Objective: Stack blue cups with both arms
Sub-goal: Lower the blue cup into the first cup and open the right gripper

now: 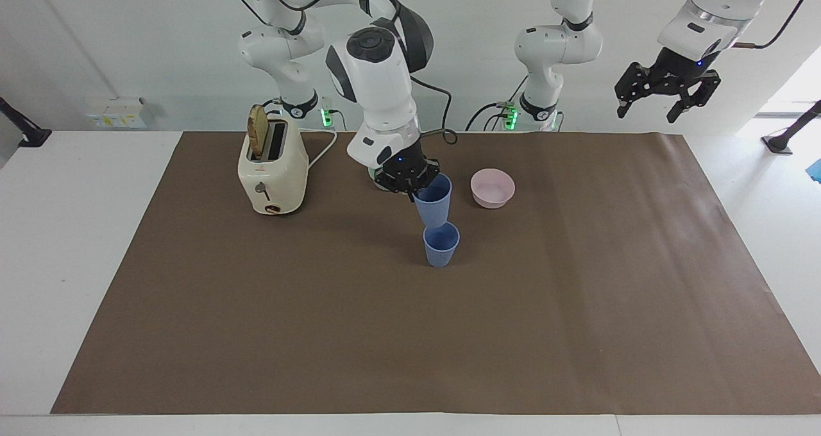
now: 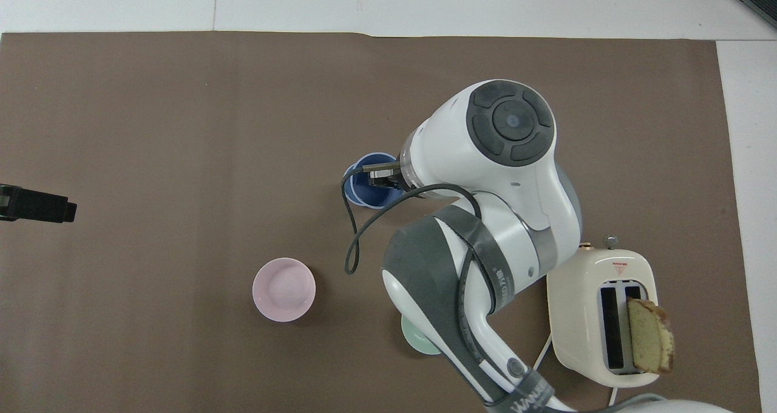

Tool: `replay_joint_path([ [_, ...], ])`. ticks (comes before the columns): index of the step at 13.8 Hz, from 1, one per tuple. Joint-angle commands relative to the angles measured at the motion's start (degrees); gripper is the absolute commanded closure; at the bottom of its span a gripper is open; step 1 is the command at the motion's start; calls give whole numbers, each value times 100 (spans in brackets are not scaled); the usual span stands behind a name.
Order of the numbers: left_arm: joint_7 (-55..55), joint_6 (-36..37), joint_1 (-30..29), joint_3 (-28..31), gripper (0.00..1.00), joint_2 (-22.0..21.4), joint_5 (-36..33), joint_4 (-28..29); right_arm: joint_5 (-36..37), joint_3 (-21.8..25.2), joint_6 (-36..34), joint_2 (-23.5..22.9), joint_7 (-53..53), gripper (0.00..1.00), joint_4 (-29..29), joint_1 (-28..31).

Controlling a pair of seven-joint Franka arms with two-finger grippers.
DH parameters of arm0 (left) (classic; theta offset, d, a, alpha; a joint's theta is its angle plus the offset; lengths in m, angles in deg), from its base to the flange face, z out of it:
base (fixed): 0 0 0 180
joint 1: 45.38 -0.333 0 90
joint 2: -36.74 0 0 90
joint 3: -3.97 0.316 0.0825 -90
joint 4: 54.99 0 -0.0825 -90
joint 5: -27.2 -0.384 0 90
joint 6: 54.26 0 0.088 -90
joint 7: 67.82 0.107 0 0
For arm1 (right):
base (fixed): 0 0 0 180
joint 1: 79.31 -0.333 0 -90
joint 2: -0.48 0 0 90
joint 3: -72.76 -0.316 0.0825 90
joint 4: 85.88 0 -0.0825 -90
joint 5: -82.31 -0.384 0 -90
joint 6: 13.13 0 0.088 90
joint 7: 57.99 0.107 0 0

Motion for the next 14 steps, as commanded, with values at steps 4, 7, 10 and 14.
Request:
replay_joint_path([
  [4, 23, 47, -72, -20, 0, -72, 66, 80, -126, -6, 358, -264, 59, 100, -50, -32],
  [7, 23, 56, -72, -20, 0, -72, 66, 80, -91, -6, 367, -361, 59, 100, -50, -23],
  [10, 23, 56, -72, -20, 0, -72, 66, 88, -56, -6, 437, -466, 50, 100, -41, -23],
  [14, 31, 56, -72, -20, 0, -72, 66, 88, -30, -6, 569, -598, 50, 100, -6, -23],
])
